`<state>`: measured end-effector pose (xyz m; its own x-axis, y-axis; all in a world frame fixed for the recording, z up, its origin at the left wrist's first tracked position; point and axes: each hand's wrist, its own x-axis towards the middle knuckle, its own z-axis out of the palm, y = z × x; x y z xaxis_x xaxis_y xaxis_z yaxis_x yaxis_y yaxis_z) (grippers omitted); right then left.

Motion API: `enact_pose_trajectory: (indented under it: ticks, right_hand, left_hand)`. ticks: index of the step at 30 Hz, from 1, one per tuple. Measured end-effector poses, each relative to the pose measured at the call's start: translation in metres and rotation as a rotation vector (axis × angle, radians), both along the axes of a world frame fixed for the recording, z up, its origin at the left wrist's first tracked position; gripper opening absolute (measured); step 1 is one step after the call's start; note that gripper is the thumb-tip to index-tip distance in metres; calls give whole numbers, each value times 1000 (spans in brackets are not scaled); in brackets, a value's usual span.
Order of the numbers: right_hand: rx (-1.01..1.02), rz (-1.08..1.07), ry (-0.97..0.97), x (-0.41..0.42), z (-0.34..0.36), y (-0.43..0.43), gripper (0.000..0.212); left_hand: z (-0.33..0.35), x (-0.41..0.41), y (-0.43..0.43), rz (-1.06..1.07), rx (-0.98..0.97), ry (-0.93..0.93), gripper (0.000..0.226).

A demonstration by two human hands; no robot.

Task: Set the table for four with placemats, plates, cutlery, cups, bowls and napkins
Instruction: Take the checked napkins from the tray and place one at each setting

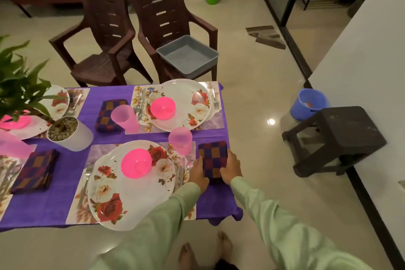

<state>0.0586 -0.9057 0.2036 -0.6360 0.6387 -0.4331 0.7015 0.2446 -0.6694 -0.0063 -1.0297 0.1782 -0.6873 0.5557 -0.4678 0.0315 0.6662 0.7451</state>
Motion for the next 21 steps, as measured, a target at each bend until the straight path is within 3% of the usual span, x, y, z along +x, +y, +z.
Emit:
enact_pose_trajectory:
  ticks: [6, 21]
  right_hand:
    - [102, 65, -50, -4, -4, -3, 81]
    - [271, 67, -49, 6, -2, -8, 70]
  left_hand:
    - [46, 3, 4, 41, 23, -4, 73]
    - [62, 3, -26, 164, 141, -32, 60]
